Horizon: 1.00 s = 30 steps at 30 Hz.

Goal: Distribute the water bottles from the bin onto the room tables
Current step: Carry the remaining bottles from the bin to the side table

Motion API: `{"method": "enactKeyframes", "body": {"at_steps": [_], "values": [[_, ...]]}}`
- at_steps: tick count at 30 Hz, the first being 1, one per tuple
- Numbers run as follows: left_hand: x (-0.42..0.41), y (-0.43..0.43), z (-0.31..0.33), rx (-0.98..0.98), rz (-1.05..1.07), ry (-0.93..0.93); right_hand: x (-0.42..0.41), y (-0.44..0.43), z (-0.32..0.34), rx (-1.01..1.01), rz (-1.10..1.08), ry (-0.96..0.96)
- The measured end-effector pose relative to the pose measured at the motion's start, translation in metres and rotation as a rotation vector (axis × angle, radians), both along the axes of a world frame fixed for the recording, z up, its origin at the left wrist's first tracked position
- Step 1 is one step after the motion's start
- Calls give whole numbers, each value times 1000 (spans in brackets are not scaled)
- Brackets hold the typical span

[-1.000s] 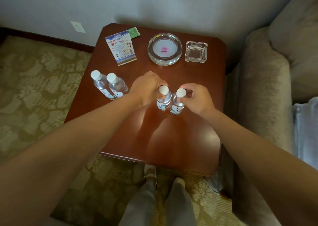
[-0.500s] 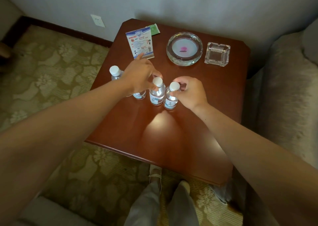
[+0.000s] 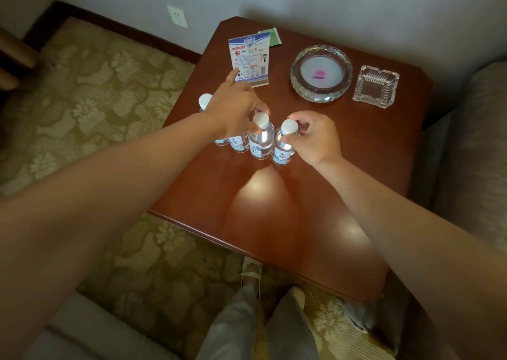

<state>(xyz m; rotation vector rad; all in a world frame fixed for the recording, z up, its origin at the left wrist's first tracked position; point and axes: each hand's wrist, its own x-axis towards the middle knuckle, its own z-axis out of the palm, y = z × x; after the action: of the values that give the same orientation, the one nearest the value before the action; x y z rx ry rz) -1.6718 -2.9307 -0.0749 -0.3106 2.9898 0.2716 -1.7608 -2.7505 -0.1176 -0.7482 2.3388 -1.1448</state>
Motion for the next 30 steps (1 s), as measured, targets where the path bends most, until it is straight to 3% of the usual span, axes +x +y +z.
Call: {"method": "enactKeyframes", "body": {"at_steps": [16, 22, 26, 30], "values": [[6, 10, -4, -5, 78, -16, 9, 7, -2, 11, -10, -15], [15, 25, 8, -3, 127, -108, 13, 25, 15, 140, 101, -134], [37, 52, 26, 45, 172, -54, 22, 54, 42, 208, 136, -76], [65, 89, 46, 90, 221, -32, 32, 84, 77, 403, 200, 24]]}}
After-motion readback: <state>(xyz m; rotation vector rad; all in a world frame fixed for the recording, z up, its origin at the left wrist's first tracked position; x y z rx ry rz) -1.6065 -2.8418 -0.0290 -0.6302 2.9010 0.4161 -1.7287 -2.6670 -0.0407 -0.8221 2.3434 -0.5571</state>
